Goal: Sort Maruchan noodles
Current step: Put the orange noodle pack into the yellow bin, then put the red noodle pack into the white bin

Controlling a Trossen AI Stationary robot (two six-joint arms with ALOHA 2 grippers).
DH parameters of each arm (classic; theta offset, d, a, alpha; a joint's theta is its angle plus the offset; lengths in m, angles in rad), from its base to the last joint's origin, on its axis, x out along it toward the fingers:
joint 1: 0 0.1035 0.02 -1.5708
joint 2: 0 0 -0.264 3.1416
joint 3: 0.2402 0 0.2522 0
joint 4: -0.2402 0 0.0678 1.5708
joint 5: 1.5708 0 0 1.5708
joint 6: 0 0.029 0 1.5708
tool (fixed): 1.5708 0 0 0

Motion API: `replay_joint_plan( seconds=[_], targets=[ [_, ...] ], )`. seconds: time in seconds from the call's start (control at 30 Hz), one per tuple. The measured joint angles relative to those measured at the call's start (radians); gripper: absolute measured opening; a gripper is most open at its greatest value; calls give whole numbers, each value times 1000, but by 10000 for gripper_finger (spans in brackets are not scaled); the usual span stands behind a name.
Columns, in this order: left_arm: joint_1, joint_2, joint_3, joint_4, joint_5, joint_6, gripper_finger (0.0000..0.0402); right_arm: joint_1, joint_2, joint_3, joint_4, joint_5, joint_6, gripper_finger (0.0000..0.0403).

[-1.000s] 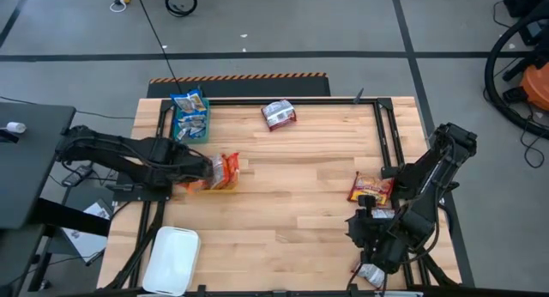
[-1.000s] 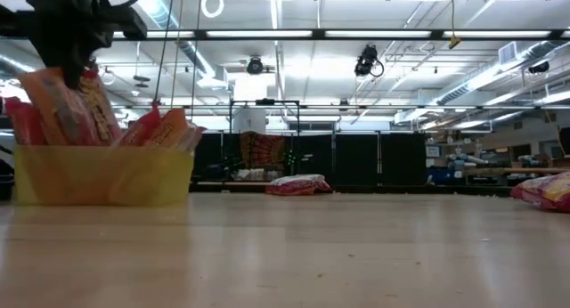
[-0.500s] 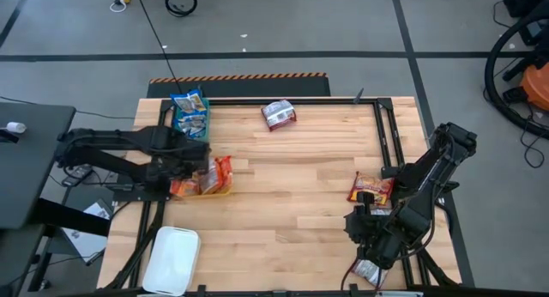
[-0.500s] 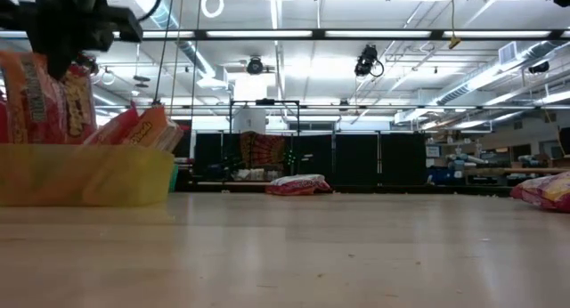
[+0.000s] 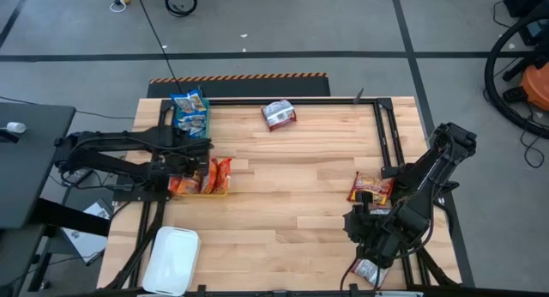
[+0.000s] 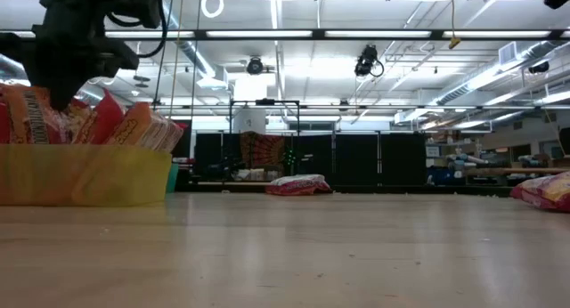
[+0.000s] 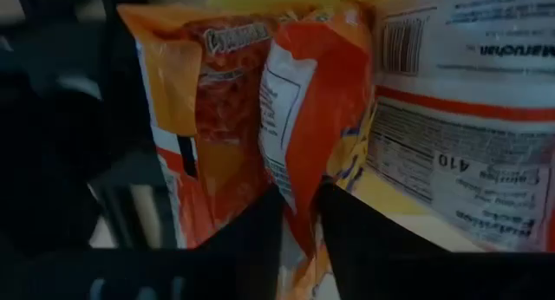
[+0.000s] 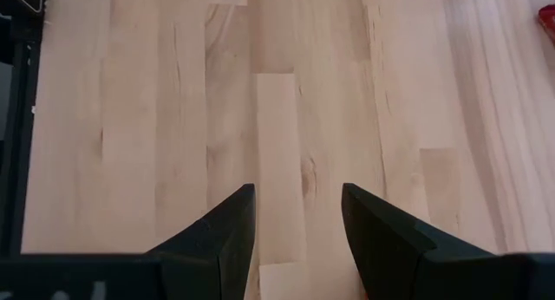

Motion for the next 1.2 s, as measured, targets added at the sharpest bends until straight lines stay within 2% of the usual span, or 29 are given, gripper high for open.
replay_joint_plan(
  seconds=[0.13,0.3,0.4,0.5,0.6,0.67,0.8,0.9,0.97,1.03,1.2],
  targets=[
    [-3,-25,53,-35,-84,81,128,-49,0,0,2,0,-78,178],
    [-44,-90,202,-49,-241,135,177,-189,0,0,44,29,-232,178],
    [-139,-138,261,-15,-427,159,195,-295,0,0,107,93,-378,178],
    [-308,-187,247,128,-673,222,202,-416,7,0,225,177,-529,178],
    [-486,-206,168,338,-899,353,203,-556,37,0,408,162,-708,178],
    [-580,-200,103,485,-997,443,203,-651,71,0,523,104,-826,178],
    [-721,-183,-1,743,-1082,586,203,-837,158,-1,679,-24,-1011,178],
    [-822,-174,-47,835,-1155,648,203,-966,233,-2,744,-109,-1114,178],
    [-885,-174,-72,863,-1200,692,203,-1038,283,-2,776,-131,-1172,178],
    [-938,-174,-94,858,-1202,722,203,-1103,329,-2,805,-134,-1226,178],
    [-1037,-166,-145,875,-1188,686,203,-1208,415,5,816,-94,-1396,178]
  ],
)
